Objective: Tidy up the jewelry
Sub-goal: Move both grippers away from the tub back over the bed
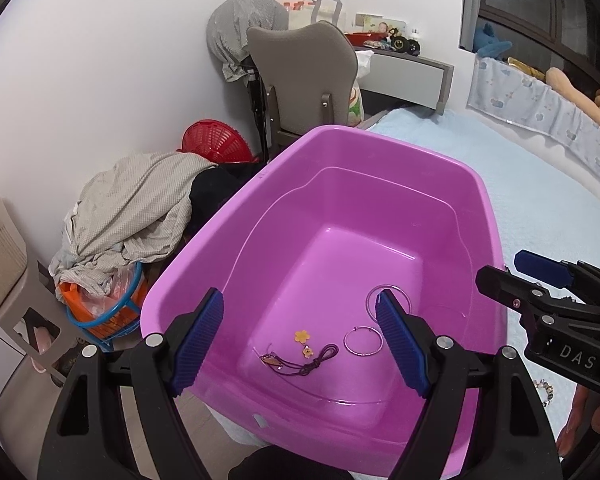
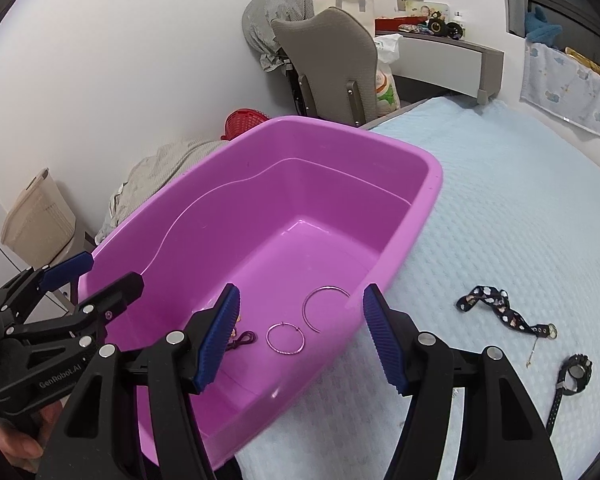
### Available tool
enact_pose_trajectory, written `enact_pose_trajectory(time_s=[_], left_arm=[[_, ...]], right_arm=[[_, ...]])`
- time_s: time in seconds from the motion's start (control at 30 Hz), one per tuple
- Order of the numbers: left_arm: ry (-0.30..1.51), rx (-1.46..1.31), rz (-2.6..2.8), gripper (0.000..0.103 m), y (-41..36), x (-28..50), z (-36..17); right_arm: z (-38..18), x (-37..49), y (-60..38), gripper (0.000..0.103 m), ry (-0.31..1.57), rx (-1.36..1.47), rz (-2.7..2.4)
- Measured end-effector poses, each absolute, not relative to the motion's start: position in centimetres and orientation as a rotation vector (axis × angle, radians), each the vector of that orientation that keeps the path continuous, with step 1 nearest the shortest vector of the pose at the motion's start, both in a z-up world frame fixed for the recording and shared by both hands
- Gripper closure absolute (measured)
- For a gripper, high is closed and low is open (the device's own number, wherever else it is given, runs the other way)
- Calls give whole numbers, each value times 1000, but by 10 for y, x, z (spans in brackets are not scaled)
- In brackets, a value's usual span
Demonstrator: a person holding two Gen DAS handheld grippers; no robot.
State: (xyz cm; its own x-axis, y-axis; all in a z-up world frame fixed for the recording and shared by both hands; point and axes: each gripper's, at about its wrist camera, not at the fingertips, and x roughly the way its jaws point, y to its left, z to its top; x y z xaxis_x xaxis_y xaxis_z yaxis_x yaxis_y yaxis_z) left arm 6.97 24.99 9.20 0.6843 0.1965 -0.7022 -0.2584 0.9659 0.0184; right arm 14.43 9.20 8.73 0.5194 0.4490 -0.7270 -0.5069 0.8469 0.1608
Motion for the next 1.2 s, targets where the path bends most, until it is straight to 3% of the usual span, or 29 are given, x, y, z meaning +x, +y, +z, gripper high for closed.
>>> enact_pose_trajectory(time_s=[0.63, 1.2], left_arm=[[740, -37, 143, 26, 185, 43, 107], [775, -15, -17, 26, 103, 27, 93]], right_arm=[[89, 89, -8, 41, 806, 31, 454], [45, 6, -117, 40, 864, 116, 256]])
